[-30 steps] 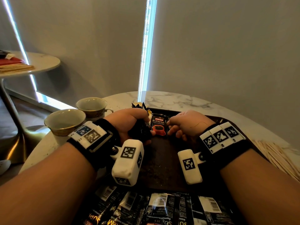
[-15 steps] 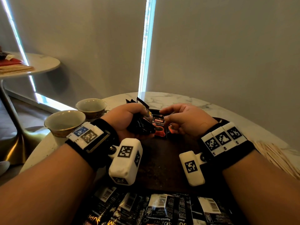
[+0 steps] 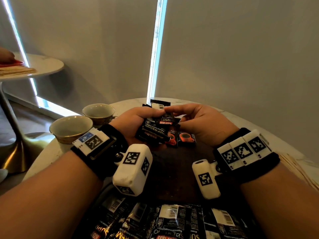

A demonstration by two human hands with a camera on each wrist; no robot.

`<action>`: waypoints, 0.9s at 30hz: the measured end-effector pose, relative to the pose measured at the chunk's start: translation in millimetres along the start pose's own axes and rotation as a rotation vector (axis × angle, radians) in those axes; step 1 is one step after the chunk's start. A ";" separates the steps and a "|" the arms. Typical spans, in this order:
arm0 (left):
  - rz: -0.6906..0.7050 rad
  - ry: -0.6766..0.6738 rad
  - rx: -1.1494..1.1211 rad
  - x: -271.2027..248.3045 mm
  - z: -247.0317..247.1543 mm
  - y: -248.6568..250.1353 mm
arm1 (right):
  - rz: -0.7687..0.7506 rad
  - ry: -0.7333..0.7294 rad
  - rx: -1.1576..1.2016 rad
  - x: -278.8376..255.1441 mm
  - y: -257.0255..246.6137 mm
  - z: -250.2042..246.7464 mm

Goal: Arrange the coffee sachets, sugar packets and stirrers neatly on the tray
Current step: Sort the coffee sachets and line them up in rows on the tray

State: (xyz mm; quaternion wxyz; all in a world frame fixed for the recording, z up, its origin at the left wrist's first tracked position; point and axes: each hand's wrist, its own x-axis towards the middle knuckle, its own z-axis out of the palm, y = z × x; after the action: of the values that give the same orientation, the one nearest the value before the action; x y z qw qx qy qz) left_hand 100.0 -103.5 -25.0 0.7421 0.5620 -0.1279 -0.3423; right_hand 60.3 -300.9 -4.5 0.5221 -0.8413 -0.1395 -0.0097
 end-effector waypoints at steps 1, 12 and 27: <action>0.003 -0.015 0.015 -0.3 1.0 -0.1 | -0.014 0.010 -0.019 -0.9 0.4 0.3; 0.014 0.001 0.009 -0.2 5.2 -1.7 | -0.081 0.165 0.059 1.5 -3.4 -13.8; -0.004 0.236 -0.128 4.7 7.9 -6.8 | 0.399 0.369 0.336 -1.7 75.8 -38.3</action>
State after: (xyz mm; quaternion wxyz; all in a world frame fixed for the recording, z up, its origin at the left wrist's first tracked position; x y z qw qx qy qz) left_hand 96.4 -113.3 -29.5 0.7855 0.5502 -0.0164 -0.2828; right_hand 82.2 -366.6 -53.8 0.6619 -0.7381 0.1255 -0.0364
